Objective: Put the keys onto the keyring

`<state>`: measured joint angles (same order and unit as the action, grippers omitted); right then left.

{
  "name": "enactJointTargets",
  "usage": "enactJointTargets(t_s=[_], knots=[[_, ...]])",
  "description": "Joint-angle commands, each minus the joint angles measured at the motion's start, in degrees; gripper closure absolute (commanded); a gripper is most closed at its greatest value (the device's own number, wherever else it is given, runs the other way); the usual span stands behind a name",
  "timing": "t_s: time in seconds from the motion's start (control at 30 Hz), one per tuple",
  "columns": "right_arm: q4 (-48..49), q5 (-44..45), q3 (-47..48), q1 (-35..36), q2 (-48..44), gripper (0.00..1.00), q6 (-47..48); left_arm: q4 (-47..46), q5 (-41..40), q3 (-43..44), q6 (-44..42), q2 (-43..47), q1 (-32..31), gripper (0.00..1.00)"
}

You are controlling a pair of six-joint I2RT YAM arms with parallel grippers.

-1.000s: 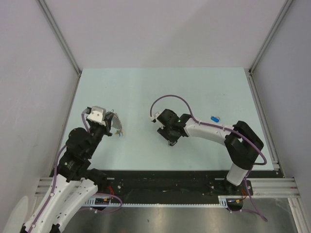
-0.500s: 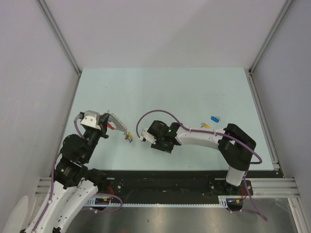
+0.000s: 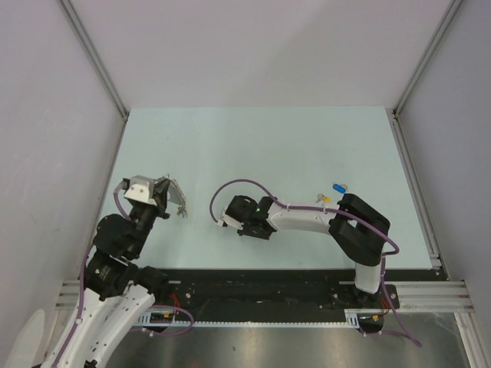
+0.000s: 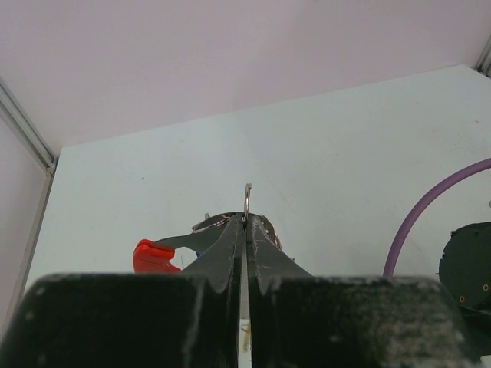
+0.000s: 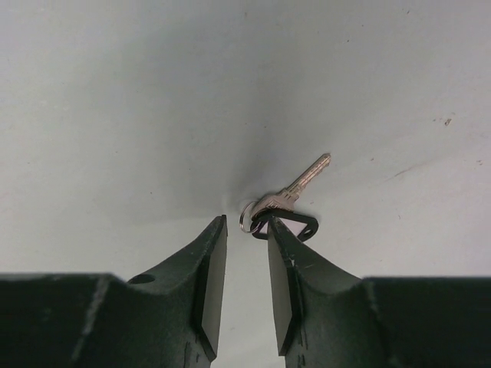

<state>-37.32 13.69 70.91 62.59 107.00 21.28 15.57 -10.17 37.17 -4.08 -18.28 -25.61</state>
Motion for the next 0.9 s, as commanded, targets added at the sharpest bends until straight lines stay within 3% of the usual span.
enactJointTargets(t_s=[0.0, 0.87], knots=[[-1.3, 2.4, 1.9, 0.5, 1.1, 0.68, 0.5, -3.5, 0.3, -0.1, -0.6, 0.5, 0.6, 0.96], [0.6, 5.8, 2.1, 1.6, 4.1, 0.78, 1.2, -4.0, 1.4, -0.3, -0.3, 0.3, 0.6, 0.94]])
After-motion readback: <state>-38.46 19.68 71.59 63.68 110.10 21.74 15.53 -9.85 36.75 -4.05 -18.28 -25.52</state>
